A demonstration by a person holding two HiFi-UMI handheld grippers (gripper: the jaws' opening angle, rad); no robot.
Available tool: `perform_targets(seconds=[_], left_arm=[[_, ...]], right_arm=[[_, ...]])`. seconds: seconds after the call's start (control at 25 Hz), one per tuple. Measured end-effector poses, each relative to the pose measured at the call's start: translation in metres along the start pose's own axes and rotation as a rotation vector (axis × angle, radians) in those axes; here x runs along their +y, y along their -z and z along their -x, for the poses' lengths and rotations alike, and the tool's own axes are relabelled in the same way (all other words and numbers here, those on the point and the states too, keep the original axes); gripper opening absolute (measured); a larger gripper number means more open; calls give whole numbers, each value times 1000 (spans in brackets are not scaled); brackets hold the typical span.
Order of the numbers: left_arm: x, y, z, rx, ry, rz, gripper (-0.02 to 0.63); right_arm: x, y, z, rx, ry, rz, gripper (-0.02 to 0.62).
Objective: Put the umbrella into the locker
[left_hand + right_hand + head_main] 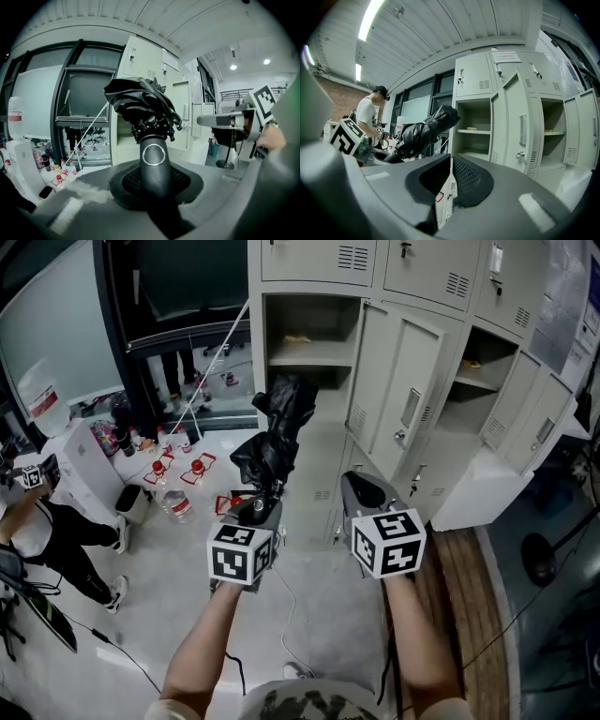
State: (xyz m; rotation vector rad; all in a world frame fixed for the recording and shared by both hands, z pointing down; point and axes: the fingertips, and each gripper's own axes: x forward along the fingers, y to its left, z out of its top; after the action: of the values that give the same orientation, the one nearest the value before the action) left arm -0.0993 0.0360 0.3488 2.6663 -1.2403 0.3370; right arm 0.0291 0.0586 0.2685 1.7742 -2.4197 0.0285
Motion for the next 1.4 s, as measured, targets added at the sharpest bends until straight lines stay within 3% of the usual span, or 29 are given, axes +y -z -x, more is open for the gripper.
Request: perform_targets(seconds=[0.32,0.68,1.08,1.4], left_arm=[[20,12,-35,70,19,0,86],[34,18,-108,176,33,32,86],[54,1,-195,251,3,72,86],[74,-6,-248,323,-29,100,86]], right_arm=[[-2,3,-29,-7,-9,-9,2],[-28,7,-71,-30,-49,-20,2],[-80,10,-129,-28,-105,-46,2],[-96,18,-168,-9,-152,-43,2]])
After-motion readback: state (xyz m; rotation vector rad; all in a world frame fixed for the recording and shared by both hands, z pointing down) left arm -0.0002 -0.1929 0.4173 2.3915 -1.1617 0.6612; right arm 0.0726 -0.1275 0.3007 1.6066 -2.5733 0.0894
